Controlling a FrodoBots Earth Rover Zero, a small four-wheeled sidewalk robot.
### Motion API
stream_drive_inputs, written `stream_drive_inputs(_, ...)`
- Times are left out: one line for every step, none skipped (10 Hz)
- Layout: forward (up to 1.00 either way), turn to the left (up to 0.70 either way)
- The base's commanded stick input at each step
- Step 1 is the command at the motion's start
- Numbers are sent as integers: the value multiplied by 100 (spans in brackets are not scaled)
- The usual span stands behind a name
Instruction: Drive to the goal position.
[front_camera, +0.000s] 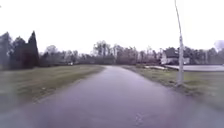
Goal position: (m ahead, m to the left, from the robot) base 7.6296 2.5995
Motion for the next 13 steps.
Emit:
stream_drive_inputs(100,0)
stream_drive_inputs(100,0)
stream_drive_inputs(100,0)
stream_drive_inputs(100,0)
stream_drive_inputs(100,0)
stream_drive_inputs(100,0)
stream_drive_inputs(100,0)
stream_drive_inputs(100,0)
stream_drive_inputs(100,0)
stream_drive_inputs(100,0)
stream_drive_inputs(100,0)
stream_drive_inputs(100,0)
stream_drive_inputs(100,0)
